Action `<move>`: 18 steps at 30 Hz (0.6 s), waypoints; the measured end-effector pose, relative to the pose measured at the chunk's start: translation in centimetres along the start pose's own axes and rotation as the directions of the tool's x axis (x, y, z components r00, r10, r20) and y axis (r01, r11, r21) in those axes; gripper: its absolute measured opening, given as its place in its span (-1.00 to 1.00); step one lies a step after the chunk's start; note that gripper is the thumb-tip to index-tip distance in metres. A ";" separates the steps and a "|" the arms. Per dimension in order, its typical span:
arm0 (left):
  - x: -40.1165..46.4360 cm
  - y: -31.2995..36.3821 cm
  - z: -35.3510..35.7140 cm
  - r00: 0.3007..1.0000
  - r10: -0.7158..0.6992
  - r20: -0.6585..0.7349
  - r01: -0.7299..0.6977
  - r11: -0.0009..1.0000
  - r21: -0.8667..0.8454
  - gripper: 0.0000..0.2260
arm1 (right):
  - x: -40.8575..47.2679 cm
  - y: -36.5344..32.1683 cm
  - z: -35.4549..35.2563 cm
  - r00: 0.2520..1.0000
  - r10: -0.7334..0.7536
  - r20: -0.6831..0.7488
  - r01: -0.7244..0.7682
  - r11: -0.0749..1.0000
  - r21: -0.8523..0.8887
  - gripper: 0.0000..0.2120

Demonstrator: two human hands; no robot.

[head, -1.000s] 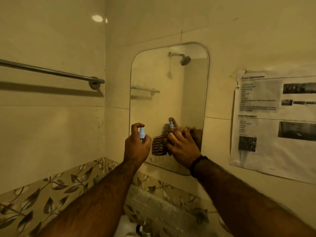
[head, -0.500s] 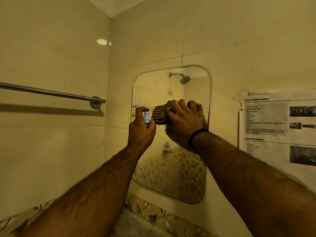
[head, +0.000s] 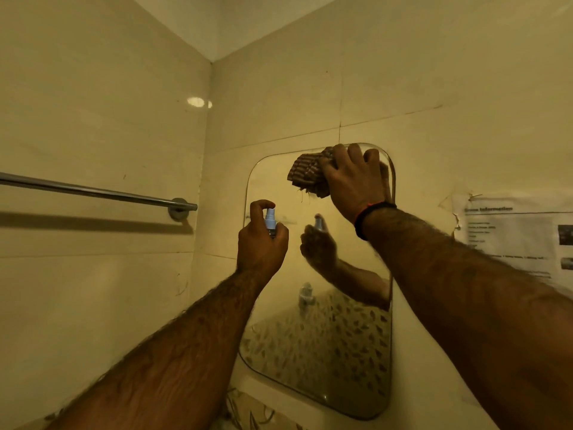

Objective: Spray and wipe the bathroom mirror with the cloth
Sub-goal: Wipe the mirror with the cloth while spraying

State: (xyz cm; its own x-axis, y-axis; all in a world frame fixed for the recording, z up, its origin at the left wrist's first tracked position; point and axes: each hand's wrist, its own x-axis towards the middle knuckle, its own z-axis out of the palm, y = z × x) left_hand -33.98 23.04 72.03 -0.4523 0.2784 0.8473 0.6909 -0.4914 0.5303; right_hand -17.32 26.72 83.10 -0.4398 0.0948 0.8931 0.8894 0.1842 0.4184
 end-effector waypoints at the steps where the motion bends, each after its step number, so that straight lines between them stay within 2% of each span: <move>1: 0.2 -0.1 0.0 1.000 0.005 -0.004 -0.005 1.000 0.000 -0.63 | 0.5 0.2 0.0 1.000 0.012 -0.002 -0.012 1.000 0.001 -0.47; 7: 1.0 -0.8 0.0 1.000 0.002 -0.019 -0.002 1.000 0.020 -0.61 | 1.9 0.1 -0.1 0.998 0.045 -0.052 -0.043 0.999 0.028 -0.47; 13: 1.2 -1.9 -0.4 0.999 0.005 -0.034 -0.004 0.999 0.033 -0.59 | 2.3 -0.9 0.0 0.997 0.076 -0.005 -0.076 0.997 0.029 -0.36; 18: 1.2 -2.9 -0.6 1.000 -0.008 -0.028 0.009 0.999 0.039 -0.59 | 2.6 -2.1 0.0 0.998 0.056 -0.029 -0.055 0.998 0.038 -0.43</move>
State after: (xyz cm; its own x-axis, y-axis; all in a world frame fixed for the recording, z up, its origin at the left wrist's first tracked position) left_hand -36.80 24.30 71.48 -0.4736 0.2588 0.8419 0.7080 -0.4567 0.5387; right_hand -20.31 26.60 84.50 -0.3853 0.0765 0.9196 0.9069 0.2155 0.3620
